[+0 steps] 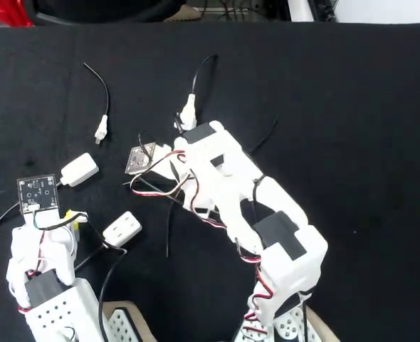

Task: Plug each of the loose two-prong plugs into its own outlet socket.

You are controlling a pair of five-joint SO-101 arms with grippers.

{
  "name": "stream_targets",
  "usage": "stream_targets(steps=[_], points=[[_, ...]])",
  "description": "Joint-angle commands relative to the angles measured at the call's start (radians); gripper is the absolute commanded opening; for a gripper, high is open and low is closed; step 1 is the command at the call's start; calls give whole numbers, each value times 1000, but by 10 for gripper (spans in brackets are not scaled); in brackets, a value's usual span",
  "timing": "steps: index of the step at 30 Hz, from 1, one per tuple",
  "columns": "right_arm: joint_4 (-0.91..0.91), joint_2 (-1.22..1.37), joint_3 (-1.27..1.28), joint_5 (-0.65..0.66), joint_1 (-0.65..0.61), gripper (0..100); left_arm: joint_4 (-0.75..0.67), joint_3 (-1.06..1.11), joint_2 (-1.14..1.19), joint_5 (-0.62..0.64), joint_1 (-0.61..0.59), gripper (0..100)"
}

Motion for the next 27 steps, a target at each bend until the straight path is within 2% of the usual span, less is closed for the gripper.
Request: stream_targets(steps=[1, 9, 20, 27], points=[[-23, -5, 10, 8, 9, 78, -21, 19, -6, -9, 7, 224], [-25, -5, 90, 5, -52, 80, -21, 19, -6, -9, 7, 224], [-51, 73, 94, -37, -106, 80, -21, 19, -6, -9, 7, 224], [-8, 87, 91, -38, -127, 80, -20, 19, -6, -9, 7, 224]])
